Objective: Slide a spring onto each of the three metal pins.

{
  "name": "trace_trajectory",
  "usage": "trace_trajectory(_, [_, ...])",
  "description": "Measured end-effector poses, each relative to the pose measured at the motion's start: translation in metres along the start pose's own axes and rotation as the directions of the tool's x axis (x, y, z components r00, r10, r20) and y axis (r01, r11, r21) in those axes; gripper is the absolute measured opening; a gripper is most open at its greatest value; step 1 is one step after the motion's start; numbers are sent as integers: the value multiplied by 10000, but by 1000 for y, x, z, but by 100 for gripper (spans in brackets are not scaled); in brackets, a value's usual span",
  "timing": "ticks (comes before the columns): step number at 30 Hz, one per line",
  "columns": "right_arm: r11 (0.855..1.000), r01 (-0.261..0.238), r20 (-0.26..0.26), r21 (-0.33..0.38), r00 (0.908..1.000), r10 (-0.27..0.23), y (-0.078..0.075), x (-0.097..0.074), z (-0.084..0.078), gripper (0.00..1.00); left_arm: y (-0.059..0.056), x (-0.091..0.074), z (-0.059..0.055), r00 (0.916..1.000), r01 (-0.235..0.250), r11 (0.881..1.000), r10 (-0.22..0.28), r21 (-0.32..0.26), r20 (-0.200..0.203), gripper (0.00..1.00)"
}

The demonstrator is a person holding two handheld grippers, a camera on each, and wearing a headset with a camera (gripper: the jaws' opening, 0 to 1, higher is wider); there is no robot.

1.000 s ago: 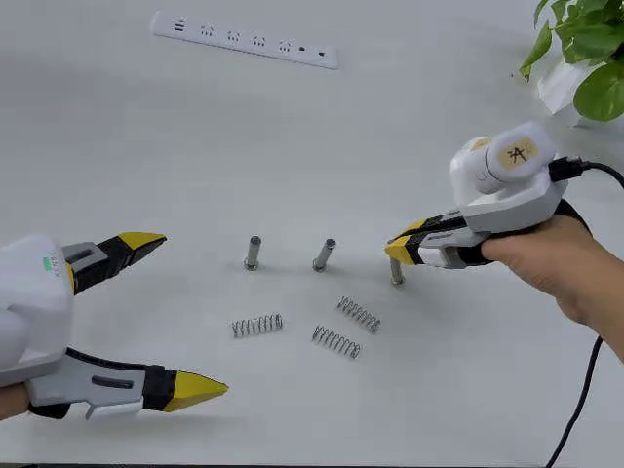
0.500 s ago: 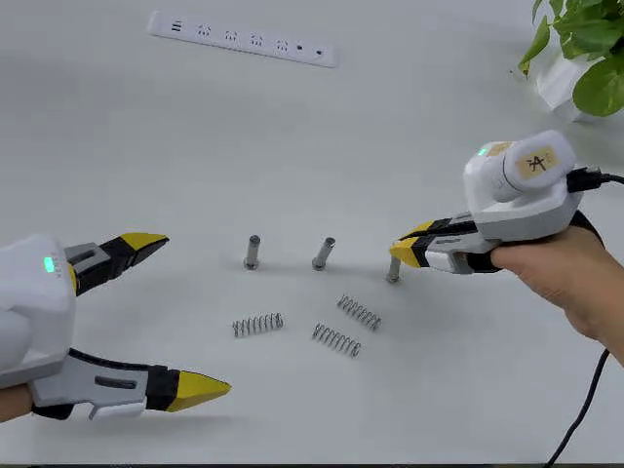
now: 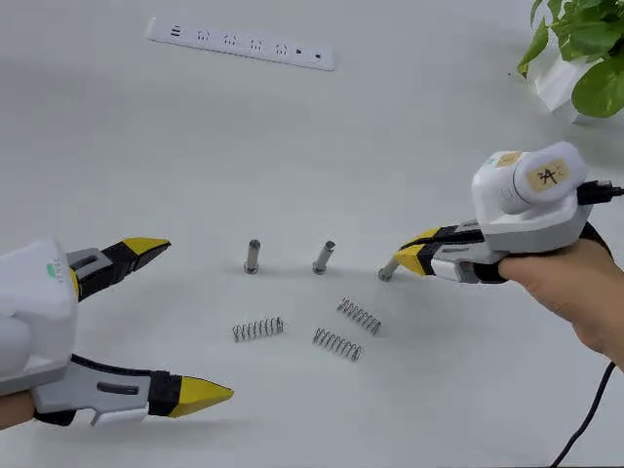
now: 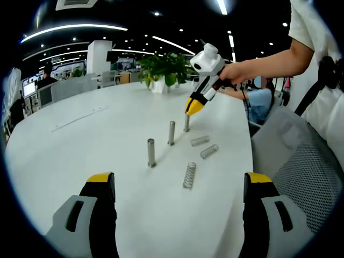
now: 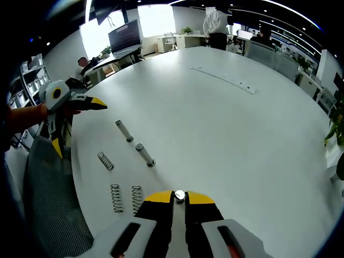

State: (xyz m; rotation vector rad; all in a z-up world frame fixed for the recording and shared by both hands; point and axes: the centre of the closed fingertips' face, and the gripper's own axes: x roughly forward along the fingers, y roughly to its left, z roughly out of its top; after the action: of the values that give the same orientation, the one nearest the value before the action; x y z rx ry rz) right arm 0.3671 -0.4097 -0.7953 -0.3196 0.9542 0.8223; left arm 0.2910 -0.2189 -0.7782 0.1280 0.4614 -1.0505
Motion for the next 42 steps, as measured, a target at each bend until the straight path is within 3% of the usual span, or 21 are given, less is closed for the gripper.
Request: trace_trajectory(42, [9985,193,323,-503,9993,-177,3,1,0,5,-1,2,2,10000,41,10000,-41,1,29,99])
